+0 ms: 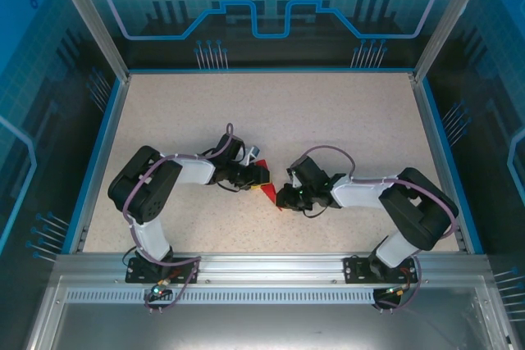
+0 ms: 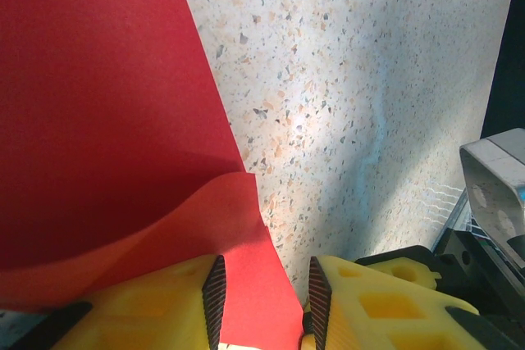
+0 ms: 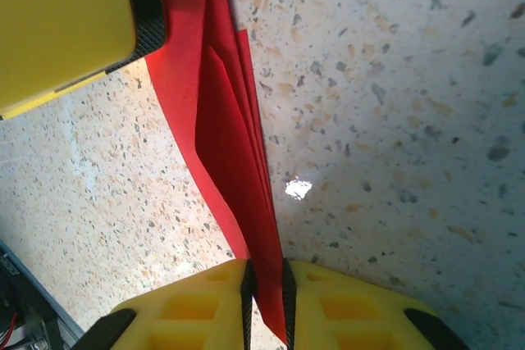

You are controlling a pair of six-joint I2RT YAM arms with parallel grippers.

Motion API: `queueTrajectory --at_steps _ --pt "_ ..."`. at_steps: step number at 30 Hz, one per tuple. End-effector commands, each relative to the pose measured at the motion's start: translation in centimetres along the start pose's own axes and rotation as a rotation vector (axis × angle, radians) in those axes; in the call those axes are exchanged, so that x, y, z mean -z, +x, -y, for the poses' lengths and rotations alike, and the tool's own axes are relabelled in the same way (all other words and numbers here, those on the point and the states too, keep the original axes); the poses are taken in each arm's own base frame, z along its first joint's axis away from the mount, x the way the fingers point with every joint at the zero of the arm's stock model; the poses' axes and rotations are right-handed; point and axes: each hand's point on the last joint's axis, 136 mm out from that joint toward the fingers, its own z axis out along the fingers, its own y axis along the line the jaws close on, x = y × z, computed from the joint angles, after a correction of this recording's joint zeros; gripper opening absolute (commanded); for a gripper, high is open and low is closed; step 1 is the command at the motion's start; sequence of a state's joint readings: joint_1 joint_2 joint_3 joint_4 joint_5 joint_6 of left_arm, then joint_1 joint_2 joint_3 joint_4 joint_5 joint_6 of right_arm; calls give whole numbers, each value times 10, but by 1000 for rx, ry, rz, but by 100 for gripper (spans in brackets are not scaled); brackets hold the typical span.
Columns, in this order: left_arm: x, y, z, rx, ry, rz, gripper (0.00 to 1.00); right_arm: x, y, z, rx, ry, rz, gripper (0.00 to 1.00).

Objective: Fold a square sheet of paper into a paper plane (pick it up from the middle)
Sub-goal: Fold the wing for the fifth time at the center of the table.

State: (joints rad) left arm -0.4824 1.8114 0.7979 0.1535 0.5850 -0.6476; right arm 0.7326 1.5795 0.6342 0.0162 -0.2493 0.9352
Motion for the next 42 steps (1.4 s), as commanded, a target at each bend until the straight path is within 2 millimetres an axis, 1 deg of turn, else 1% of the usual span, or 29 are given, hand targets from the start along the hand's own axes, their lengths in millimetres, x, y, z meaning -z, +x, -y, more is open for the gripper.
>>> queueTrajectory --at_steps 1,6,10,11,13,15,17,19,22,26,27,29,33,38,42 --pt "-9 9 -28 18 -87 -30 37 -3 10 21 -18 102 -51 17" --pt "-9 10 -28 19 -89 -33 37 -7 20 38 -60 181 -92 10" --pt "-10 10 -29 22 -92 -34 37 -9 30 51 -76 267 -126 8" --pt "-10 10 -29 22 -91 -35 36 -10 30 51 -72 276 -126 7" --pt "-10 11 -30 24 -94 -37 36 -8 29 47 -54 273 -112 7" --pt "-10 11 -30 24 -94 -40 36 0 21 39 -30 253 -71 8" --pt "-10 11 -31 24 -99 -43 36 11 10 25 -2 210 -14 10" --pt "-10 12 -32 25 -100 -44 36 21 0 5 40 124 25 11" --pt "-10 12 -31 26 -100 -47 36 29 -8 -27 105 -9 55 9" --pt "-11 12 -32 34 -105 -54 36 27 -9 -58 150 -148 44 8" --pt "-12 12 -32 36 -104 -54 36 24 -9 -61 150 -159 32 7" --pt "-12 11 -31 37 -103 -54 36 16 -10 -59 135 -151 17 6" --pt "-12 12 -31 37 -106 -64 36 0 -12 -49 106 -138 3 6" --pt "-13 14 -33 38 -110 -76 35 -4 -13 -53 106 -164 -7 6" --pt "-13 15 -34 39 -111 -78 36 -5 -13 -44 105 -115 -15 7"
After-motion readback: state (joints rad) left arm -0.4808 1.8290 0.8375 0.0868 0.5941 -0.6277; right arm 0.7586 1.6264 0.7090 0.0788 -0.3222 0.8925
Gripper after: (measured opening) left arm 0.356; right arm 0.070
